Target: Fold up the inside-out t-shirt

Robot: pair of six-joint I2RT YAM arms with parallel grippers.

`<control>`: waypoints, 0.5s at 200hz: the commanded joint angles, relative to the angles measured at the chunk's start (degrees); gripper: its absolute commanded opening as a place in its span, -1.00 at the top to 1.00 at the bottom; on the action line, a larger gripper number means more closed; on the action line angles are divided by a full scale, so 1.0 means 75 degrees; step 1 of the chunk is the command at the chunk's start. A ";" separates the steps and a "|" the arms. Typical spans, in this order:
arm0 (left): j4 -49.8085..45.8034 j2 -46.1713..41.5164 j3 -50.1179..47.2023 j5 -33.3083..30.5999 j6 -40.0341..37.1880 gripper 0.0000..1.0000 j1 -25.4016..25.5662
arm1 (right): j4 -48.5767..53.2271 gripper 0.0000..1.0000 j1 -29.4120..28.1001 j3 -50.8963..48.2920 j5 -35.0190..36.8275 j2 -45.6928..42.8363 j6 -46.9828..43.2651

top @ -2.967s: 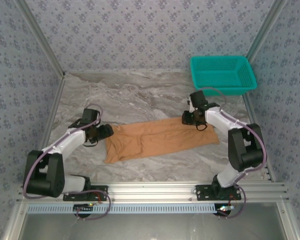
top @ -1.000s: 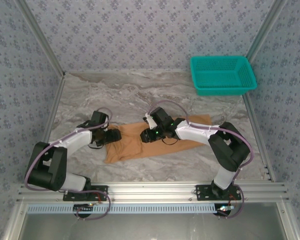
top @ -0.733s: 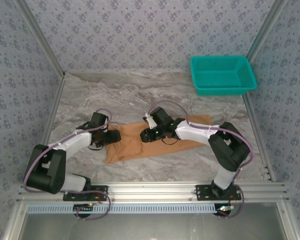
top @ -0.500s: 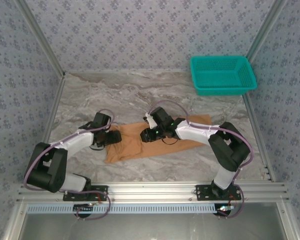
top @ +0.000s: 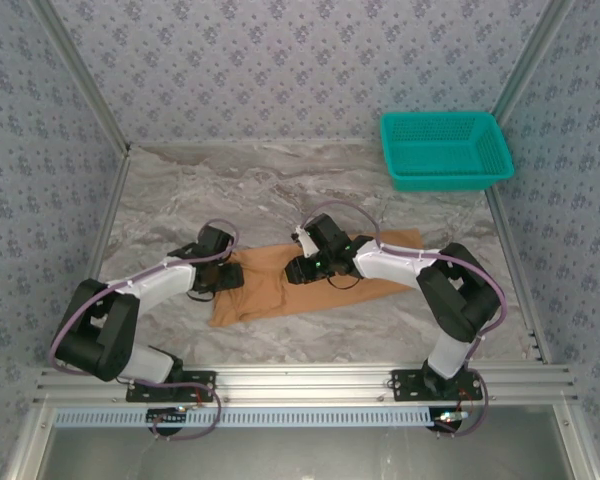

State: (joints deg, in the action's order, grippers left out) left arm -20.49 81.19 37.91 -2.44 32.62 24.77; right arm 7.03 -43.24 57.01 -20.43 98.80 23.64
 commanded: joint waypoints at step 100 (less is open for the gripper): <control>0.0546 0.0235 -0.0003 0.1479 0.0232 -0.23 0.0393 | -0.0040 0.31 0.0023 -0.0069 -0.0031 -0.0025 0.0188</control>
State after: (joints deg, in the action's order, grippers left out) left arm -18.11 81.52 38.13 3.38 33.21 26.37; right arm 6.98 -43.24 56.90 -20.43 98.80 24.23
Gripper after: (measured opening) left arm 0.635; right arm 0.346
